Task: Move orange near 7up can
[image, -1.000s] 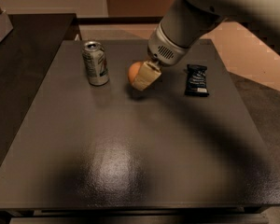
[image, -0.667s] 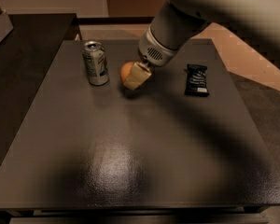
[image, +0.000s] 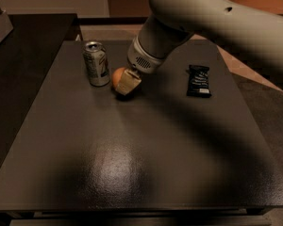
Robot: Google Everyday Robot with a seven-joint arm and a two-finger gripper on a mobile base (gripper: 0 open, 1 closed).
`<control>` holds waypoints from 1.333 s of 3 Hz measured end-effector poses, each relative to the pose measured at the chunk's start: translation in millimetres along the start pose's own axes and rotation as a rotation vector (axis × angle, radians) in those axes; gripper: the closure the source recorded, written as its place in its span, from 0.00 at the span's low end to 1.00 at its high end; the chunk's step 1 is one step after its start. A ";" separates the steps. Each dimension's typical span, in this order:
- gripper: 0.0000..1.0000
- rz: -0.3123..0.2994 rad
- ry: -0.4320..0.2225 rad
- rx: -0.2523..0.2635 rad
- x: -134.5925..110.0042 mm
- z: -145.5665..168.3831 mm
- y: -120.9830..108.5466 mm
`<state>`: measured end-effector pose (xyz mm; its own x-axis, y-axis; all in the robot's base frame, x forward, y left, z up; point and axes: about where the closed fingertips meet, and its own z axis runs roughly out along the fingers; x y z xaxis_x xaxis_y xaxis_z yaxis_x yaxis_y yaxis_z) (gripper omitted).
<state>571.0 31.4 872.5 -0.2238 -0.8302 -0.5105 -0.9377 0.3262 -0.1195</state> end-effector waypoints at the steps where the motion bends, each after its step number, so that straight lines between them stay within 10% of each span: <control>1: 0.61 -0.003 0.007 0.001 0.7 11.9 1.3; 4: 0.00 -0.010 0.009 -0.002 -1.5 12.7 4.4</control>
Offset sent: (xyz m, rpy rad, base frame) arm 0.0015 0.0045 -0.0091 -0.0070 -0.0003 0.0011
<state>570.6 39.8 861.9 -0.2164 -0.8375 -0.5018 -0.9405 0.3167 -0.1230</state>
